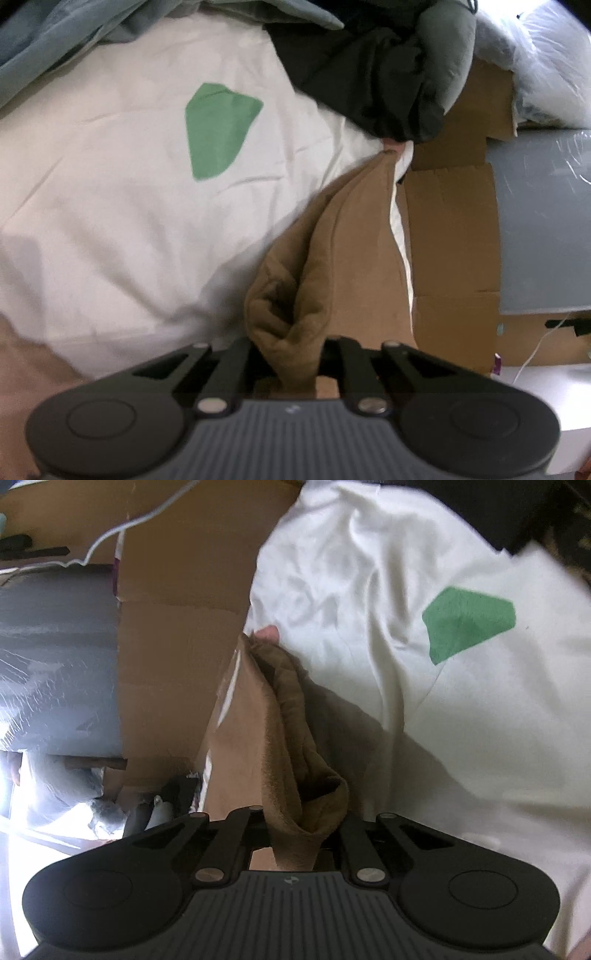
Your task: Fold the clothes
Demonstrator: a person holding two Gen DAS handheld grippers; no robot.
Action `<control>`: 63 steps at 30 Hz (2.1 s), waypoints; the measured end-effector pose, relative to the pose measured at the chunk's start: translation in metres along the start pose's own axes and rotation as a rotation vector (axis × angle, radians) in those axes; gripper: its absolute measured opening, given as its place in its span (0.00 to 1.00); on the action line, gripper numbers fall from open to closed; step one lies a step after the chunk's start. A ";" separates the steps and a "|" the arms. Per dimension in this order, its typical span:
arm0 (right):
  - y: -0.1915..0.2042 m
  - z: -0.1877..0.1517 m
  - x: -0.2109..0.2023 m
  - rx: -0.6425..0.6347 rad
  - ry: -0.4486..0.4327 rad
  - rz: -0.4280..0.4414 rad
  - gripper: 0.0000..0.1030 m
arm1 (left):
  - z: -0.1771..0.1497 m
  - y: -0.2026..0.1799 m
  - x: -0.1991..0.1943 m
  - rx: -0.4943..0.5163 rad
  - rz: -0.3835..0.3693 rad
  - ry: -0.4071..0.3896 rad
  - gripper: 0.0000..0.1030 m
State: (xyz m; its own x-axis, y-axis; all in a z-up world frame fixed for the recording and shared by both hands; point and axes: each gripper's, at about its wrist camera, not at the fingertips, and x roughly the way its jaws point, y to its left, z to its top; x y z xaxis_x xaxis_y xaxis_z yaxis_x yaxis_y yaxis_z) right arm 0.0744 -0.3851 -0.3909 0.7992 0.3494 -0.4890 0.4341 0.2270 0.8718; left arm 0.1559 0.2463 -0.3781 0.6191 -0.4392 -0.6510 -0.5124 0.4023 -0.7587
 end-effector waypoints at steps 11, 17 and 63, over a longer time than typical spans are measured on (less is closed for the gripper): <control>-0.013 -0.021 -0.056 0.041 -0.078 0.001 0.05 | -0.019 -0.001 -0.017 0.019 0.012 0.045 0.06; -0.031 -0.042 -0.093 0.068 -0.109 -0.017 0.05 | -0.030 -0.006 -0.024 0.074 0.040 0.066 0.05; -0.136 -0.130 -0.236 0.150 -0.126 -0.242 0.27 | -0.063 0.033 -0.064 0.192 0.221 0.174 0.24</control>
State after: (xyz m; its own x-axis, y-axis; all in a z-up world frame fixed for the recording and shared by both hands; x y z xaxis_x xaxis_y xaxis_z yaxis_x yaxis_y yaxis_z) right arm -0.2272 -0.3804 -0.3980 0.7062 0.1843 -0.6836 0.6672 0.1497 0.7297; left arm 0.0620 0.2373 -0.3624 0.3862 -0.4487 -0.8059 -0.4914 0.6393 -0.5914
